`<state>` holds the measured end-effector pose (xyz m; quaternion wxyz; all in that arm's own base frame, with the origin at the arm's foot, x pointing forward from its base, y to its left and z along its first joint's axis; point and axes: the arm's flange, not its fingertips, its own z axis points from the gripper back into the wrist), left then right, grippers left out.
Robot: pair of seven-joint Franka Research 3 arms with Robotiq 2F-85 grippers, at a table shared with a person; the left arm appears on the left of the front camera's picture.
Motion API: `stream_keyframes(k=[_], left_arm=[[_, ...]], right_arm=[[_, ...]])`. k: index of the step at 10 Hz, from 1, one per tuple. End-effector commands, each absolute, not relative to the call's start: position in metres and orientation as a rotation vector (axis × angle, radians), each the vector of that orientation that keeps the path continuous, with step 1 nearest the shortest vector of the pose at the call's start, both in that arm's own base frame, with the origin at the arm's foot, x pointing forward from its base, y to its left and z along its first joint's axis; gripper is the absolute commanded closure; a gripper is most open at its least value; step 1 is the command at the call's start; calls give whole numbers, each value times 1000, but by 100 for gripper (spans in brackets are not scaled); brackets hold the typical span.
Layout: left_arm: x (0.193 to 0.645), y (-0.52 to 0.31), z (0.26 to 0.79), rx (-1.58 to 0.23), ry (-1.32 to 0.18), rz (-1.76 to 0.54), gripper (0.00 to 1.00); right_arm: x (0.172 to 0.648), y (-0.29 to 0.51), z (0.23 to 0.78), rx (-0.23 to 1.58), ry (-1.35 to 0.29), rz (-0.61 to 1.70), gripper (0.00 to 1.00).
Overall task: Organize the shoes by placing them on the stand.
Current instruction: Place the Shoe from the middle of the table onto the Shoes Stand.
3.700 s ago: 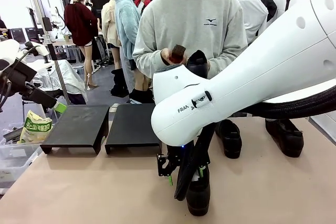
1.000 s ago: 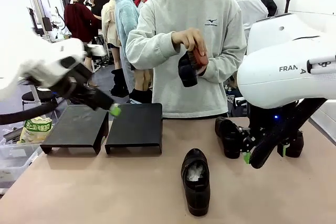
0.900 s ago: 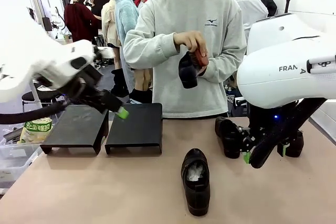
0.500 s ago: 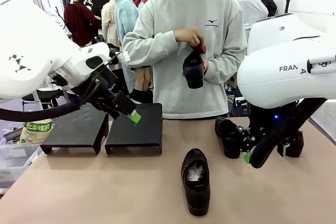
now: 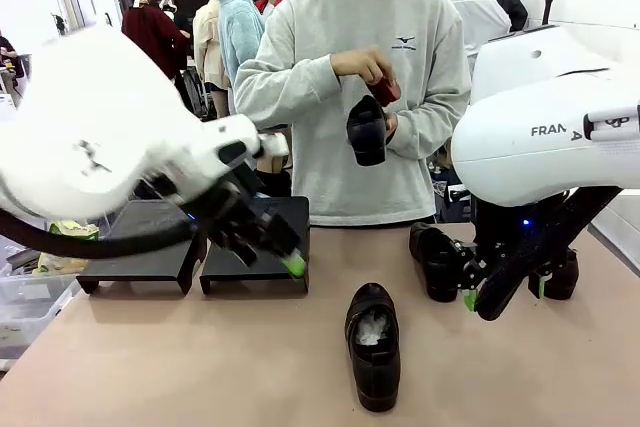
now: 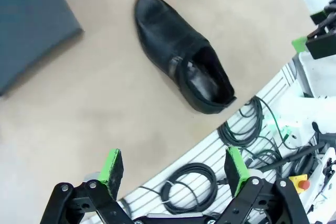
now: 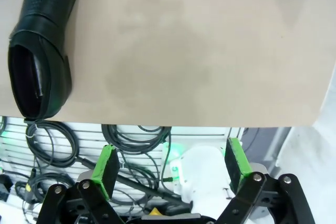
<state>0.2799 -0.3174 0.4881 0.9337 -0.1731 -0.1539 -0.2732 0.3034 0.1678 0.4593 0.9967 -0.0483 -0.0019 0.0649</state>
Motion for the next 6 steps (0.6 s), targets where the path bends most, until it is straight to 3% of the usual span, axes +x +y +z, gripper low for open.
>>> stream_keyframes(k=[1, 4, 6], left_arm=[[298, -359, 466, -325, -244, -471, 0], [308, -387, 413, -235, -130, -409, 0], [313, -386, 407, -238, -126, -342, 0]], right_arm=[[304, 168, 461, -82, -1, 128, 0], [304, 168, 461, -82, -1, 128, 0], [304, 168, 461, -82, -1, 128, 0]])
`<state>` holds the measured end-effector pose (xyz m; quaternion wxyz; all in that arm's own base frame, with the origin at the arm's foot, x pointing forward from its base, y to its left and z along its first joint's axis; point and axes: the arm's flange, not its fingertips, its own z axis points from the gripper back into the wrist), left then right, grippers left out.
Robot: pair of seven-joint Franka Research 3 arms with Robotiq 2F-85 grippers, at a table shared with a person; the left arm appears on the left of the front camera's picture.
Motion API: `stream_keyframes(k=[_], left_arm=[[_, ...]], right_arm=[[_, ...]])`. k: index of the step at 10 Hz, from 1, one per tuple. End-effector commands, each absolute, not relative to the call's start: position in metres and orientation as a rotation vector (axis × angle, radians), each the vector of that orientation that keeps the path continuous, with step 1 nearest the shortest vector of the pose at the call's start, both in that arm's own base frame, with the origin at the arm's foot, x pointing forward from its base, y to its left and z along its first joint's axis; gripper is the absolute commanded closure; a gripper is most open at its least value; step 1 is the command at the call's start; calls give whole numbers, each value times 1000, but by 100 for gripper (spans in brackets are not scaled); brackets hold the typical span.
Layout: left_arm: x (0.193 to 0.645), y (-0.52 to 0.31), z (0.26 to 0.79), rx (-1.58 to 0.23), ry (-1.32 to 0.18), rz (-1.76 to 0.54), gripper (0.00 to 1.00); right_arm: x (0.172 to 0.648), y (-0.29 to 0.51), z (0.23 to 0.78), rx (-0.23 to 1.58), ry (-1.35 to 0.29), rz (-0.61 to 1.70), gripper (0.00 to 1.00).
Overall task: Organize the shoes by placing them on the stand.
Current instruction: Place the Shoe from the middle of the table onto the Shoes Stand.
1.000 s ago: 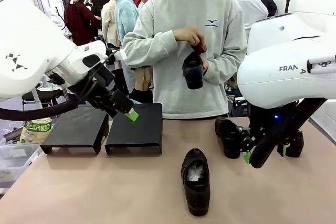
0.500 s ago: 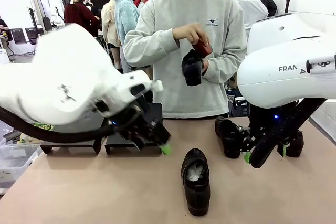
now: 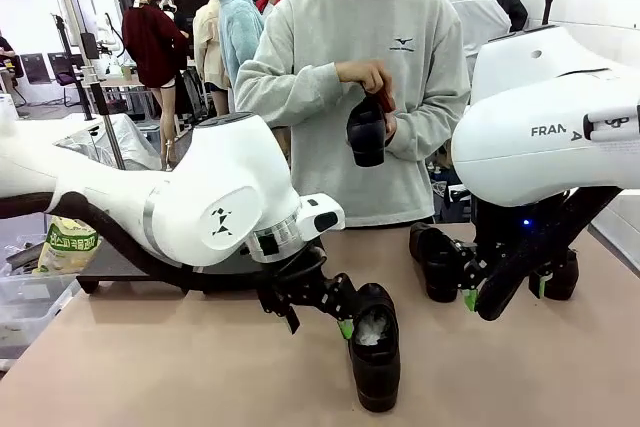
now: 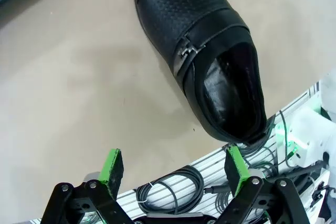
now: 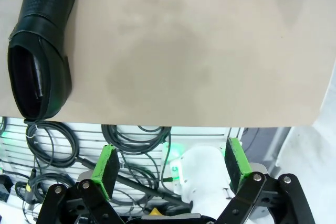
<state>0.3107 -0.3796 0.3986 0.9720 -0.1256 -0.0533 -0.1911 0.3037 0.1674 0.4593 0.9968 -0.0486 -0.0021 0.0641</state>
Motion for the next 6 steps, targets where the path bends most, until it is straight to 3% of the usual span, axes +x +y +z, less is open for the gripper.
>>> stream_keyframes(k=[1, 6], left_arm=[[314, -386, 406, -237, -109, -333, 0], [323, -394, 403, -224, -106, -292, 0]], right_arm=[[304, 168, 461, -82, -1, 128, 0], [304, 168, 461, -82, -1, 128, 0]])
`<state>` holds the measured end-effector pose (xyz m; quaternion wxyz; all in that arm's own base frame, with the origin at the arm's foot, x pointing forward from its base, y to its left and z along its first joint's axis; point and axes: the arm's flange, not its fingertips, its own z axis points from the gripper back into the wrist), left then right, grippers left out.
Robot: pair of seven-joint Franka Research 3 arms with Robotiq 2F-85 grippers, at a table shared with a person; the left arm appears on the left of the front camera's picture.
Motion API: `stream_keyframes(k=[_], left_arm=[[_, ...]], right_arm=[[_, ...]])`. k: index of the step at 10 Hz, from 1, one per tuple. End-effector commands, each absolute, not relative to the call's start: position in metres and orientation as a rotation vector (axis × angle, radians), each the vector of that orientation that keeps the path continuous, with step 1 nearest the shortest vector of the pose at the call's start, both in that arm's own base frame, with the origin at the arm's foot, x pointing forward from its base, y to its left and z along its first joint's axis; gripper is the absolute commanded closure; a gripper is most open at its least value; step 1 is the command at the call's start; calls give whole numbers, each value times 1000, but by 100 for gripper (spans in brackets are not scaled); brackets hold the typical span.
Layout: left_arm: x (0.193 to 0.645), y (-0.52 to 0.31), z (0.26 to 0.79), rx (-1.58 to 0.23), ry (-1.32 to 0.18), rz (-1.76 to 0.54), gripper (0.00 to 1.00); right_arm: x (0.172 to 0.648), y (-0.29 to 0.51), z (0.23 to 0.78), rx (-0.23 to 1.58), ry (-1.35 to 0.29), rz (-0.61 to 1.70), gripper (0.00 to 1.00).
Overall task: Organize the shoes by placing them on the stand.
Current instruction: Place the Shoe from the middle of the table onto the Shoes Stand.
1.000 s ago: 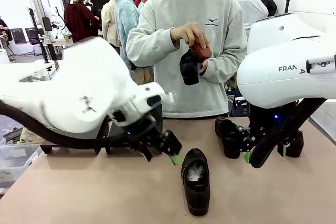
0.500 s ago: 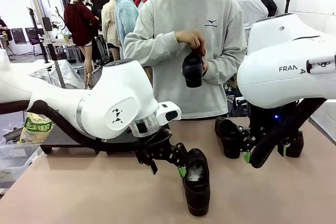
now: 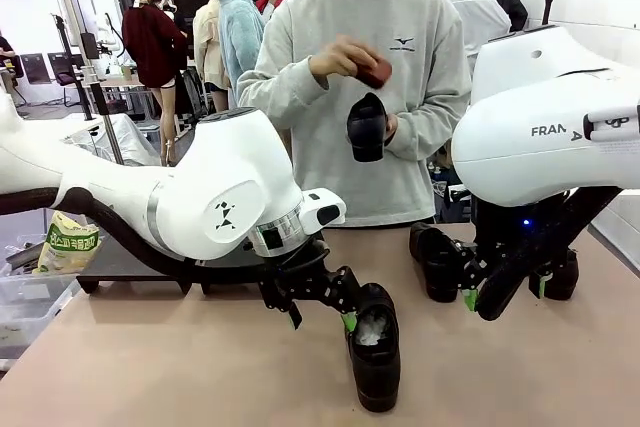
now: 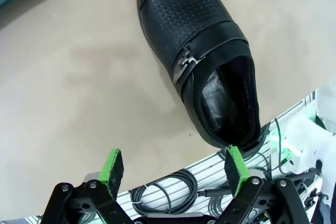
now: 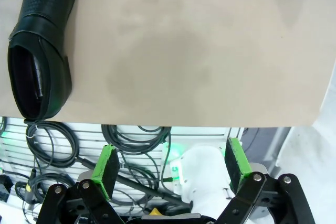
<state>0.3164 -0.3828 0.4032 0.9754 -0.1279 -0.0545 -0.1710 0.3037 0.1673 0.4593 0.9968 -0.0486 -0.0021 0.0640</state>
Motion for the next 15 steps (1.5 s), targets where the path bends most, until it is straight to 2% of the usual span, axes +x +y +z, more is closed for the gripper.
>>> stream_keyframes(k=[1, 6, 13, 14, 15], left_arm=[[333, -407, 401, -214, -85, -245, 0], [354, -431, 375, -151, -70, -127, 0], [336, -448, 351, -201, 59, -166, 0], [336, -447, 349, -222, 57, -169, 9], [337, -446, 347, -236, 64, -181, 24]], right_arm=[[304, 168, 461, -82, -1, 128, 0], [304, 168, 461, -82, -1, 128, 0], [304, 168, 461, -82, -1, 128, 0], [304, 168, 461, -82, -1, 128, 0], [304, 168, 461, -82, -1, 128, 0]])
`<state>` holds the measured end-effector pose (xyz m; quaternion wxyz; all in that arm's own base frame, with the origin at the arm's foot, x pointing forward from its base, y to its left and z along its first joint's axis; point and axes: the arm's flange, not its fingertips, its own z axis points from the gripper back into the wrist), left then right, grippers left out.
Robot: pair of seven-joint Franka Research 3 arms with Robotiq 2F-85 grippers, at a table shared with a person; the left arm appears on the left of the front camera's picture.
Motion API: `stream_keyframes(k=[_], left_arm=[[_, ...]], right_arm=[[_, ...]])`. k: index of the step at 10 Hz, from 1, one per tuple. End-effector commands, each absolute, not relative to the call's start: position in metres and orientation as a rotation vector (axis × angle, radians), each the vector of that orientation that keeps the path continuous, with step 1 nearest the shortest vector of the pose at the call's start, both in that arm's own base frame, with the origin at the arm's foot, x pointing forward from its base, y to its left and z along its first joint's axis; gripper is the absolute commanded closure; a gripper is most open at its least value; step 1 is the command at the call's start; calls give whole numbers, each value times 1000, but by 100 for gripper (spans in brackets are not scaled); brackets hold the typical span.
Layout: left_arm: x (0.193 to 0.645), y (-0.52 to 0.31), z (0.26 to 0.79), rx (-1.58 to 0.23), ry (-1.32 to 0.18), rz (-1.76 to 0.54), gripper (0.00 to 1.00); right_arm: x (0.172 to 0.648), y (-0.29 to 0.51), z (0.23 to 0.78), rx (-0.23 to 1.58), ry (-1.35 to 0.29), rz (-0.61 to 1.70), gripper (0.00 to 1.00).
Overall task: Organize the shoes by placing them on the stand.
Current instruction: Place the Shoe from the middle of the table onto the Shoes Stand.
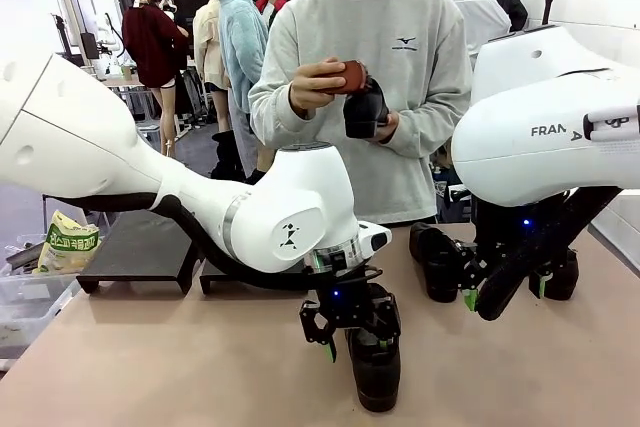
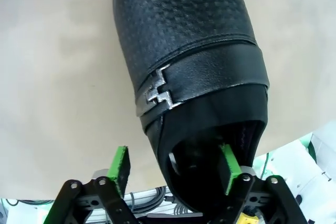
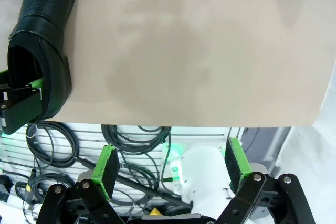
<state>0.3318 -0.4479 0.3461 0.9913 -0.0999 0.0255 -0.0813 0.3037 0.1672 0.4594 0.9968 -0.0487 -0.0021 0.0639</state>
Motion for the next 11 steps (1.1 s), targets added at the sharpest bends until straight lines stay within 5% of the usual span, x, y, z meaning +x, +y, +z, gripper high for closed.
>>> stream_keyframes(k=[1, 5, 11], left_arm=[[338, -445, 348, -233, 61, -182, 40], [338, -443, 347, -216, 65, -168, 100], [337, -437, 350, -203, 94, -189, 100]], right_arm=[[304, 168, 461, -82, -1, 128, 0], [304, 168, 461, -82, -1, 128, 0], [304, 168, 461, -82, -1, 128, 0]])
